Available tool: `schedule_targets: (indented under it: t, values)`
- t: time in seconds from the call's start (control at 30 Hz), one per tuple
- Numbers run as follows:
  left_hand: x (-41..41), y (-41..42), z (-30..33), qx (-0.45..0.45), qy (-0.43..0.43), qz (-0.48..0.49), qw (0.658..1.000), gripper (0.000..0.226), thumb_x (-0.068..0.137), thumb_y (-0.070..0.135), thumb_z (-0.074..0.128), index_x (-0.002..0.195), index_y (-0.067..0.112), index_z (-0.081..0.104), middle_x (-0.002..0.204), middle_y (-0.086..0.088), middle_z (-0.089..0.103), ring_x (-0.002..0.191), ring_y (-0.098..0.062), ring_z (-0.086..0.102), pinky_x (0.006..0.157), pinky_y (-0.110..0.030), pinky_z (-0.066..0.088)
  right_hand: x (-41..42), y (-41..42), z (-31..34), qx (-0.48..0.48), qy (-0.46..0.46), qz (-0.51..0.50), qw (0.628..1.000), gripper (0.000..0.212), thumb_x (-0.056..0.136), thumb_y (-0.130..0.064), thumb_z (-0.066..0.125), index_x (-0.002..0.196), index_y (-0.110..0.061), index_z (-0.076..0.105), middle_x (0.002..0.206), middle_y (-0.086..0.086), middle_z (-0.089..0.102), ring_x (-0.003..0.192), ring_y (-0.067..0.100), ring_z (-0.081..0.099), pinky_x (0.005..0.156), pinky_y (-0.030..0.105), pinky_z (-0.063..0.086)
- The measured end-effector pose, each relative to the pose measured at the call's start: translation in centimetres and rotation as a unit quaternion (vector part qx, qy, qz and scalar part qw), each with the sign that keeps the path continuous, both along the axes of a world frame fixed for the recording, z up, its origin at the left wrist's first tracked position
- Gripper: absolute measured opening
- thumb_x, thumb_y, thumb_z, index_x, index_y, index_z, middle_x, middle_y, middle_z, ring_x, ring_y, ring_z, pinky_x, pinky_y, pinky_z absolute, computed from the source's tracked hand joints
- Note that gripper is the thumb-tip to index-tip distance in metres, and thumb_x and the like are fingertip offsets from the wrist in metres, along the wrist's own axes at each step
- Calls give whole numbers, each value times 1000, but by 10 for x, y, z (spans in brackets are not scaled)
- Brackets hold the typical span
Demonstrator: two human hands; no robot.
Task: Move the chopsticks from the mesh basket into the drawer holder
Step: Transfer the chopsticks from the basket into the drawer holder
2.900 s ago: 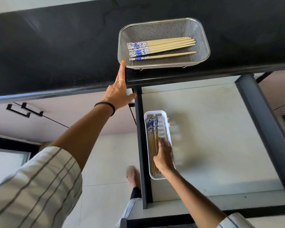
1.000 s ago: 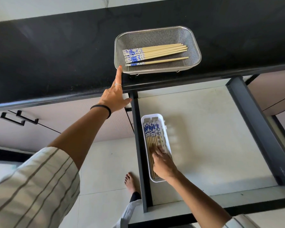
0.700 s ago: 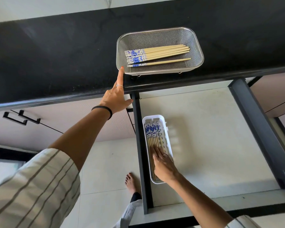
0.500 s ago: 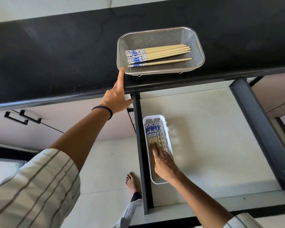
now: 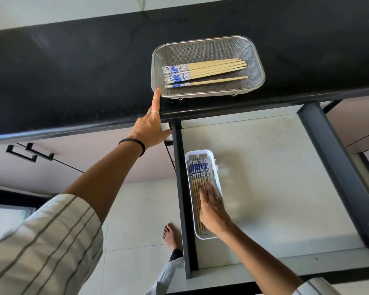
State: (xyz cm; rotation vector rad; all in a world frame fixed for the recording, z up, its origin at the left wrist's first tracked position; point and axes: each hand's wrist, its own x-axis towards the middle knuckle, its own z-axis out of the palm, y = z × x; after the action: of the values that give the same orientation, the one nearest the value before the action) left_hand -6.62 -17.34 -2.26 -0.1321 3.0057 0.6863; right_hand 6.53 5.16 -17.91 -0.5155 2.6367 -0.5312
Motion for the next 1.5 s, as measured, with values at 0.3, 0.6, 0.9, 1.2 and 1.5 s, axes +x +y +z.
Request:
schedule_targets:
  t: [0.3, 0.6, 0.9, 1.2, 1.5]
  values:
    - [1, 0, 0, -4, 2, 1, 1000, 114, 81, 16, 71, 147, 24, -22, 143, -16, 44, 66, -15, 55, 70, -26, 46, -2, -2, -3, -19, -61, -56, 996, 68, 89, 2, 36, 151, -3, 8, 160, 16, 1, 149, 25, 1, 120, 29, 4]
    - [1, 0, 1, -7, -2, -3, 1000, 114, 82, 17, 70, 147, 25, -23, 135, -20, 51, 73, -23, 62, 76, -32, 50, -28, 16, 55, -164, -56, -61, 983, 55, 90, 9, 37, 142, -7, 38, 138, 11, 48, 127, 18, 48, 106, 18, 32]
    - [1, 0, 0, -7, -7, 6, 1000, 115, 81, 19, 70, 145, 29, -26, 134, -16, 53, 57, -10, 50, 68, -28, 45, -106, 5, 194, -367, 163, -41, 915, 26, 94, -6, 45, 109, -5, 66, 107, 8, 70, 99, 14, 65, 89, 18, 48]
    - [4, 1, 6, 12, -22, -3, 1000, 116, 81, 17, 71, 145, 28, -26, 131, -18, 55, 65, -17, 56, 72, -33, 50, -229, -10, 226, -129, 162, -60, 976, 38, 94, -14, 50, 131, -10, 52, 137, 10, 51, 121, 25, 51, 102, 31, 38]
    - [4, -1, 1, -2, -10, -9, 1000, 117, 80, 18, 72, 145, 28, -25, 138, -19, 50, 74, -27, 64, 75, -37, 52, -290, -29, 200, 32, 42, -30, 998, 71, 88, -8, 55, 150, -14, 21, 161, 3, 11, 148, 20, 15, 120, 35, 17]
